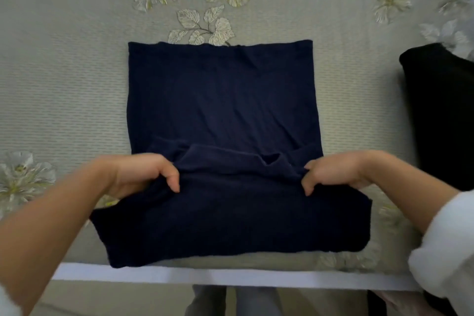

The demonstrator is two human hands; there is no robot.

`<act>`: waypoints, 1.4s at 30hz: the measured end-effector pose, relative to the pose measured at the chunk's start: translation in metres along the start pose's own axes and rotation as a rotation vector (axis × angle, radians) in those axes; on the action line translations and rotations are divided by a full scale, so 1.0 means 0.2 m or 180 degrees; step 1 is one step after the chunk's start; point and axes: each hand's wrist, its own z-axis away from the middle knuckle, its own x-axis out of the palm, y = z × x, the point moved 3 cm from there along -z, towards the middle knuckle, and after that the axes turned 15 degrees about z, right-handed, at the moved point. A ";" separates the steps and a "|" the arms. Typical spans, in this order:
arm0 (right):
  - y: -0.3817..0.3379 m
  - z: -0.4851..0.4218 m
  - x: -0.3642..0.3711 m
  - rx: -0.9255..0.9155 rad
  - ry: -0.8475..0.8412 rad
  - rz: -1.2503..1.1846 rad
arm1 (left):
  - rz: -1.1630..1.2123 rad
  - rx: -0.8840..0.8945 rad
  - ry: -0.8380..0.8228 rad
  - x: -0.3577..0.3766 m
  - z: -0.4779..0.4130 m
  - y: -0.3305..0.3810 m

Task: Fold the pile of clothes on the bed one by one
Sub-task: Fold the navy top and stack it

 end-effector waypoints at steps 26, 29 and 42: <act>-0.41 -0.33 -0.88 -0.1216 0.3224 0.0991 | -0.1407 0.2812 0.3618 -0.40 -0.22 0.70; -0.42 -0.28 -0.92 -0.1535 0.3523 0.0635 | -0.1226 0.3787 0.3668 -0.42 -0.10 0.75; -0.37 -0.35 -0.78 -0.0966 0.4423 0.0572 | -0.1057 0.2970 0.4212 -0.35 -0.27 0.58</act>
